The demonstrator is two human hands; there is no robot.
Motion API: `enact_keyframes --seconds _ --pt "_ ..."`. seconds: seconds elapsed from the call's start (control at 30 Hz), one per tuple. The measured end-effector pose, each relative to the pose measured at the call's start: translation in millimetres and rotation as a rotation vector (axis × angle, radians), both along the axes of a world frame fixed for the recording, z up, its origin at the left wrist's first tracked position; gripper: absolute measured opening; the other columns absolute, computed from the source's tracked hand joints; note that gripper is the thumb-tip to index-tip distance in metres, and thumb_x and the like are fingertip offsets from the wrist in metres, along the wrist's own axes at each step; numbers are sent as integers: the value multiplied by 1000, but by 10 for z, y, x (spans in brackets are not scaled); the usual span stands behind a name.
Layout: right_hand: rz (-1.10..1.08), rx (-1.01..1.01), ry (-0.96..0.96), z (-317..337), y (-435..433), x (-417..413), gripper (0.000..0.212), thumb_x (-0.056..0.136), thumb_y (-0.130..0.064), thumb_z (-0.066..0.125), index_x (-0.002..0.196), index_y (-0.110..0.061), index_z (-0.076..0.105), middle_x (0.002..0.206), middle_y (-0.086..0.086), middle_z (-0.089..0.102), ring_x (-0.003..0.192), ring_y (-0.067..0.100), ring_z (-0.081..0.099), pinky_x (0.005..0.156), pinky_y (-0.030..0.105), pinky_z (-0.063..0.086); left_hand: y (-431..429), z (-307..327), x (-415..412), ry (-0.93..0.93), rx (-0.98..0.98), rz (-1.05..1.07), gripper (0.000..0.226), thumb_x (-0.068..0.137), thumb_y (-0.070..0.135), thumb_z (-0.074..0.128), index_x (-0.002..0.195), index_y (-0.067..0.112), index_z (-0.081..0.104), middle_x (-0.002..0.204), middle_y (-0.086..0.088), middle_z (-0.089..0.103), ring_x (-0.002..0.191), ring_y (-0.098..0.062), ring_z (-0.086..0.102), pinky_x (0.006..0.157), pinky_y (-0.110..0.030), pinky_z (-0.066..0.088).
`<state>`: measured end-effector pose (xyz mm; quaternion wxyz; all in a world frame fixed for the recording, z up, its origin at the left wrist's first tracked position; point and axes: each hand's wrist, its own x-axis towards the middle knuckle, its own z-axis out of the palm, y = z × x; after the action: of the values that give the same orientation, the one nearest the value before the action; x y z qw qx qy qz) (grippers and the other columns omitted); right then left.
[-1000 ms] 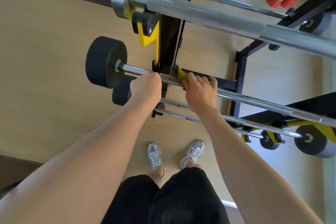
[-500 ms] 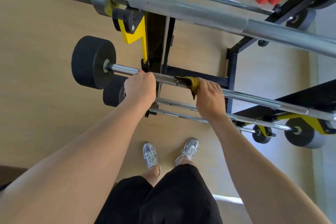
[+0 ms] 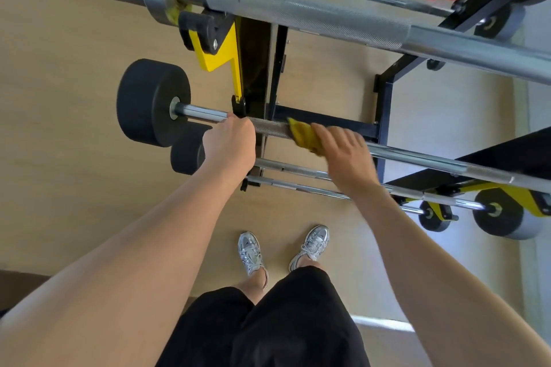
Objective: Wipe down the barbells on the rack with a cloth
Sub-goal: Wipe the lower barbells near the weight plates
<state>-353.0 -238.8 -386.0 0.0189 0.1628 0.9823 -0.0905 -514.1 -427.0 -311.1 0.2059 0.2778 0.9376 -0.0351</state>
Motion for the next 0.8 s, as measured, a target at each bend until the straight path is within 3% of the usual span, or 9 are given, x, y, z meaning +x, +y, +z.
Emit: enact_keyframes --seconds 0.1,0.23,0.33,0.47,0.57,0.7,0.77,0.8 --pt "-171 120 4 -69 -27 198 73 90 -19 79 151 -17 40 132 11 55 118 32 51 111 50 38 -19 7 -22 -24 17 7 41 103 10 61 142 2 51 116 -14 64 81 -20 52 68 -32 45" --pt "-379 169 -165 27 -531 -358 49 91 -19 74 130 -7 46 117 19 56 110 39 53 106 54 39 -34 18 -21 -29 21 22 46 104 11 59 147 2 46 123 -15 65 81 -19 53 68 -31 46" --pt "-218 130 -161 81 -762 -720 46 96 -24 70 132 -9 46 120 16 58 111 36 56 103 51 44 -5 19 14 -10 0 29 51 105 10 56 152 3 40 121 -15 63 82 -19 51 67 -30 43" --pt "19 44 -57 1 -1135 -1208 50 105 -31 58 147 -9 42 137 15 57 126 36 55 109 48 44 35 11 31 -18 -20 87 37 104 12 58 140 7 49 108 -11 58 84 -20 51 70 -32 45" --pt "47 73 17 -47 -1028 -1163 51 102 -34 66 144 -13 45 129 10 62 118 30 62 102 43 50 19 -10 66 -5 -42 101 46 104 15 60 146 8 42 101 -7 51 84 -20 51 68 -34 41" --pt "54 114 -15 -68 -610 -711 68 92 -28 78 146 -17 38 127 9 58 112 27 61 102 43 49 29 -126 179 27 -75 119 74 107 10 51 163 3 4 114 -15 61 83 -22 53 69 -36 42" --pt "13 114 -22 -64 -396 -447 71 89 -27 81 145 -19 38 124 7 57 109 25 60 102 43 48 59 -210 235 35 -94 107 87 103 14 60 163 -2 -1 133 -21 59 93 -27 60 82 -42 47" --pt "-5 105 -23 -60 -284 -311 72 88 -26 82 145 -20 38 123 7 57 108 25 59 103 44 48 76 -242 255 37 -111 102 93 100 19 66 162 -4 1 143 -23 53 108 -32 61 93 -46 48"
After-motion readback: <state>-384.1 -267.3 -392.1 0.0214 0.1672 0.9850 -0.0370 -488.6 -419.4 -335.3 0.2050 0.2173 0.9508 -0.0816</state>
